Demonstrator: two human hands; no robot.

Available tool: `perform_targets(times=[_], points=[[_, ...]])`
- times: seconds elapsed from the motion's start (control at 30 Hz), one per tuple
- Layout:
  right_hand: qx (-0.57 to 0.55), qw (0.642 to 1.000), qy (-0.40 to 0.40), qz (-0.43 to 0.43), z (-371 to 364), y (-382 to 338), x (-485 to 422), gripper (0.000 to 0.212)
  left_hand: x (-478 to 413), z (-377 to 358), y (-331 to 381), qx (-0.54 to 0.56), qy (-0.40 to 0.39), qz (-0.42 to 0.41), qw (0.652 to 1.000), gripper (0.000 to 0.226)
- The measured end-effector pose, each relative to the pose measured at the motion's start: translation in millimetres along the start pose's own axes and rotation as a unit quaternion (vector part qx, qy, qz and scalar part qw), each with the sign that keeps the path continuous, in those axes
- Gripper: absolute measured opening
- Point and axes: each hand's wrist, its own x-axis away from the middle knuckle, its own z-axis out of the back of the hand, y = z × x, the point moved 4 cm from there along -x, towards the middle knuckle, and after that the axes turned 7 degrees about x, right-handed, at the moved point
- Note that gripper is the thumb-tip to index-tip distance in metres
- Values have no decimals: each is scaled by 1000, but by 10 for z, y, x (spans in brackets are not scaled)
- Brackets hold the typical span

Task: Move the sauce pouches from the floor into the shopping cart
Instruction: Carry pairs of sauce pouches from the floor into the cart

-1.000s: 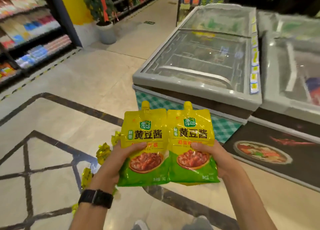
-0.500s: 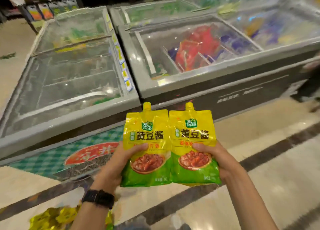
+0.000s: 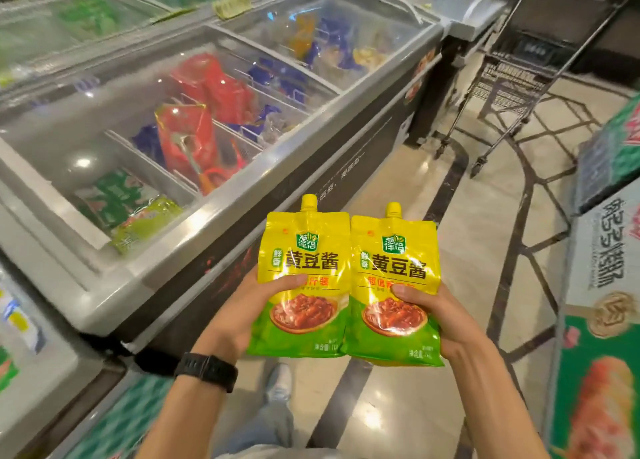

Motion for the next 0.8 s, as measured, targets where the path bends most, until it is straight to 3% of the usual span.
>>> perform_targets(times=[0.1, 0.23, 0.43, 0.53, 0.67, 0.8], points=[[-24, 999, 45, 18, 49, -275, -262, 72, -549, -82, 327, -18, -58, 29, 998, 69], [-49, 992, 110, 36, 266, -565, -566, 46, -1229, -373, 717, -61, -97, 34, 993, 78], [-79, 981, 177, 30, 870, -790, -1101, 89, -2234, -978, 1012, -110, -137, 62, 982, 80], [-114, 974, 192, 36, 1292, -905, -1436, 72, -2757, -1361, 1096, -122, -157, 77, 977, 72], [-134, 968, 208, 36, 1844, -1281, -1941, 49, -3496, -1906, 1272, -148, -128, 92, 976, 69], [-152, 967, 198, 52, 2400, -1781, -2430, 67, -4118, -2494, 1514, -159, -132, 96, 974, 65]])
